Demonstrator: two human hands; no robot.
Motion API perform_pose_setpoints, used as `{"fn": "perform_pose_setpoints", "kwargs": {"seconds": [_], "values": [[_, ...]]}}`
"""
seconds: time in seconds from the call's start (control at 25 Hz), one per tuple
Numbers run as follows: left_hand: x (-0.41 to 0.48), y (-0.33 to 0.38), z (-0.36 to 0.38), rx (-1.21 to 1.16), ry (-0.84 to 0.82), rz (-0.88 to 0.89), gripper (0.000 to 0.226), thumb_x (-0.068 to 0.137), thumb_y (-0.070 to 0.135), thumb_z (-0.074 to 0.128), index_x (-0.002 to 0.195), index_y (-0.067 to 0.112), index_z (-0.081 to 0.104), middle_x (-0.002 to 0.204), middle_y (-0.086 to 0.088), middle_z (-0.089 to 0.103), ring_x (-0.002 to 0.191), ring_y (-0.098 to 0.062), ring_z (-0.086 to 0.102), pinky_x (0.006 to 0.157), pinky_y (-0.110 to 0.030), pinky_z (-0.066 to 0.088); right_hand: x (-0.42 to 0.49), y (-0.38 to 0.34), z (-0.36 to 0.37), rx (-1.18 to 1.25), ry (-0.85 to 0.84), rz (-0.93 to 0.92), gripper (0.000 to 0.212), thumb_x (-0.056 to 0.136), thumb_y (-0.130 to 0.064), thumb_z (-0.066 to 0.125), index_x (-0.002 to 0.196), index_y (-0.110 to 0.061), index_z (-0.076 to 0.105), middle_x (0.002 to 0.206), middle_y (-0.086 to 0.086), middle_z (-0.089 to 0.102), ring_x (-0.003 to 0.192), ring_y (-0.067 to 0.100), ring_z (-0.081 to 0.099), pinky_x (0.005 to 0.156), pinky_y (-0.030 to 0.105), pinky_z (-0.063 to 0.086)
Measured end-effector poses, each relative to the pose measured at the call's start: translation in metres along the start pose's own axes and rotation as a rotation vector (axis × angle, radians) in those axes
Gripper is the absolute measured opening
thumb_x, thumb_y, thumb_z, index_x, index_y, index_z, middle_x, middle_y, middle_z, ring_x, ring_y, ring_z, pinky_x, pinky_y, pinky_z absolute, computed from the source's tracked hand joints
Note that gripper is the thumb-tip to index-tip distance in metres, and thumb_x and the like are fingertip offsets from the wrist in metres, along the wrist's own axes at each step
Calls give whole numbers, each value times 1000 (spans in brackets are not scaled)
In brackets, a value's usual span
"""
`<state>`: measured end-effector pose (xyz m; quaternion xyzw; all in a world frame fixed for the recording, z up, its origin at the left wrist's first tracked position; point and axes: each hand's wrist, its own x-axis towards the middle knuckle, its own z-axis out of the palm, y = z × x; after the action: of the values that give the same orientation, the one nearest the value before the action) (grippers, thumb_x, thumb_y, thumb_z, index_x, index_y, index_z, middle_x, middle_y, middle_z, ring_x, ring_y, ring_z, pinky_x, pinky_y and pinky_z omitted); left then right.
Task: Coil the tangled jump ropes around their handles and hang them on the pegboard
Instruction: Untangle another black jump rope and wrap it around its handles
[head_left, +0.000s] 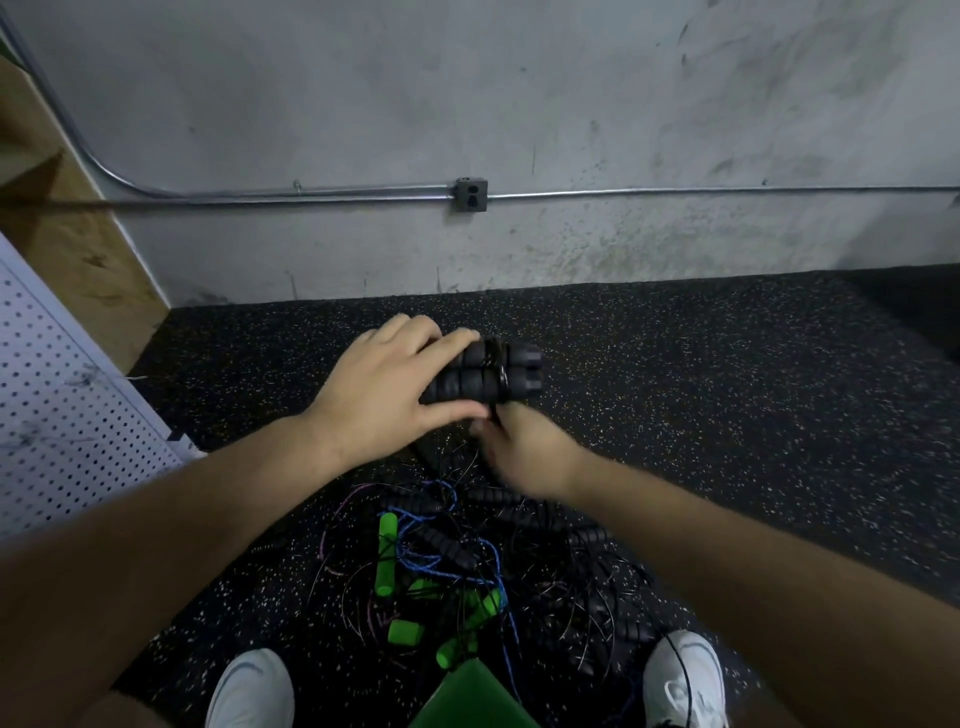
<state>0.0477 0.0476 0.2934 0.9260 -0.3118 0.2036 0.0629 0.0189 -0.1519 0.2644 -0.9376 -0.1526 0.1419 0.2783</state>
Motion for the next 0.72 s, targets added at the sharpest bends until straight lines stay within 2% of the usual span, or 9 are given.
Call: {"fn": "perform_pose_setpoints", "kwargs": {"seconds": [0.08, 0.16, 0.24, 0.32, 0.4, 0.48, 0.6, 0.72], "values": [[2, -12, 6, 114, -55, -32, 84, 83, 79, 42, 146, 24, 46, 112, -5, 56, 103, -25, 52, 86, -43, 48, -6, -13, 14, -95, -122, -14, 14, 105, -13, 40, 100, -5, 51, 93, 9, 59, 76, 18, 50, 55, 18, 36], [0, -24, 12, 190, -129, -26, 85, 81, 76, 43, 148, 23, 46, 115, -8, 57, 106, -27, 52, 86, -43, 47, -13, -32, 6, -110, -202, 8, 21, 105, -14, 39, 99, -4, 56, 95, 13, 60, 81, 22, 54, 56, 22, 38], [-1, -29, 14, 178, -176, -43, 85, 80, 74, 44, 149, 25, 44, 116, -8, 56, 107, -27, 51, 89, -43, 45, -22, -47, -21, -101, -134, 27, 26, 105, -23, 42, 97, -8, 62, 87, 9, 64, 73, 21, 59, 50, 25, 38], [2, -27, 11, 154, -209, -42, 85, 79, 74, 43, 150, 28, 43, 119, -6, 55, 110, -25, 49, 91, -41, 43, -27, -53, -51, -195, -6, -13, 26, 104, -31, 47, 93, -14, 63, 81, 1, 61, 64, 11, 55, 49, 22, 36], [4, -22, 8, 138, -238, 18, 85, 78, 78, 42, 149, 30, 44, 118, -1, 54, 108, -20, 48, 91, -39, 43, -25, -46, -75, -341, 133, -105, 25, 102, -35, 52, 96, -18, 69, 82, -4, 64, 67, 8, 55, 57, 24, 43], [4, -13, 5, 52, -261, 99, 82, 78, 80, 44, 144, 30, 49, 114, 3, 54, 102, -16, 47, 91, -38, 46, -18, -32, -92, -343, 211, -171, 19, 97, -41, 60, 96, -28, 74, 85, -11, 68, 77, 7, 59, 69, 28, 49], [1, 4, -2, -199, -238, 179, 77, 79, 80, 51, 137, 30, 55, 104, 8, 53, 94, -12, 45, 87, -35, 47, -1, 2, -95, -81, 198, -176, 11, 87, -41, 73, 87, -31, 75, 84, -16, 70, 82, 2, 62, 75, 27, 50], [-2, 18, -16, -415, -234, 125, 73, 77, 78, 59, 137, 37, 52, 105, 15, 50, 102, -8, 46, 93, -28, 43, 6, 24, -82, 409, 149, -188, 7, 90, -16, 70, 83, -18, 71, 79, -10, 69, 70, -2, 62, 70, 18, 48]]}}
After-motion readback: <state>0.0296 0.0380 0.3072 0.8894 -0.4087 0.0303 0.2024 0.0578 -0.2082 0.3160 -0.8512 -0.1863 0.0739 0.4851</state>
